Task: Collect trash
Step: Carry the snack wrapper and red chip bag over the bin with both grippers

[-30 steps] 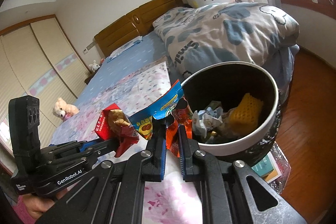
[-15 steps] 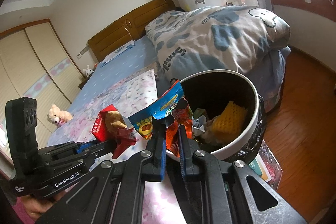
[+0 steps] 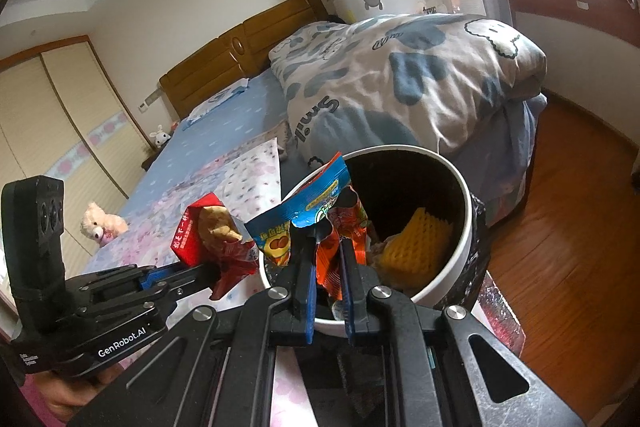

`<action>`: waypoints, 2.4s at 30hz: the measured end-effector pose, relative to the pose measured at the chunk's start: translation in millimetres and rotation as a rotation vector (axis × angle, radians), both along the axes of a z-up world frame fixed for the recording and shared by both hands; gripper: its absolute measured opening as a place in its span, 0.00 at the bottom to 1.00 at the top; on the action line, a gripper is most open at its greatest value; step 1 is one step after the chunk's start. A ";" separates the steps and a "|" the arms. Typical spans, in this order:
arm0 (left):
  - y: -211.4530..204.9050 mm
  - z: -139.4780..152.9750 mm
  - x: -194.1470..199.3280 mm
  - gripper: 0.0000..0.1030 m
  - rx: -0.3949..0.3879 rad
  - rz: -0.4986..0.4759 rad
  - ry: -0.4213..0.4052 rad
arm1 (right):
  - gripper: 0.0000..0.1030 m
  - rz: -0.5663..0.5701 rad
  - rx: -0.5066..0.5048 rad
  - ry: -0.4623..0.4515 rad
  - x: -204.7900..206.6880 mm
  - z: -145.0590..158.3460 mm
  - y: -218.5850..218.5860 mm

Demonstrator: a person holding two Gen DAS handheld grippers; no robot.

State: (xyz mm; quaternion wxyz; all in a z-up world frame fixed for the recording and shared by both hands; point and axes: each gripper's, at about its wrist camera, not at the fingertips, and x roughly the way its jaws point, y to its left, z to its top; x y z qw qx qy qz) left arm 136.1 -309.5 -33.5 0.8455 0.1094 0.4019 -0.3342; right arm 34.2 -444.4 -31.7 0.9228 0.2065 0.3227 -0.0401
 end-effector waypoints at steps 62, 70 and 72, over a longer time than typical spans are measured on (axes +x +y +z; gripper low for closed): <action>-47.4 -13.6 39.9 0.11 0.070 -0.005 -0.012 | 0.10 0.011 0.057 0.071 44.5 -18.7 -42.3; -50.4 -15.8 42.3 0.11 0.072 -0.008 -0.010 | 0.10 0.010 0.060 0.079 44.0 -21.1 -44.3; -50.9 -16.1 42.5 0.11 0.073 -0.009 -0.009 | 0.10 0.009 0.060 0.079 44.0 -21.2 -44.4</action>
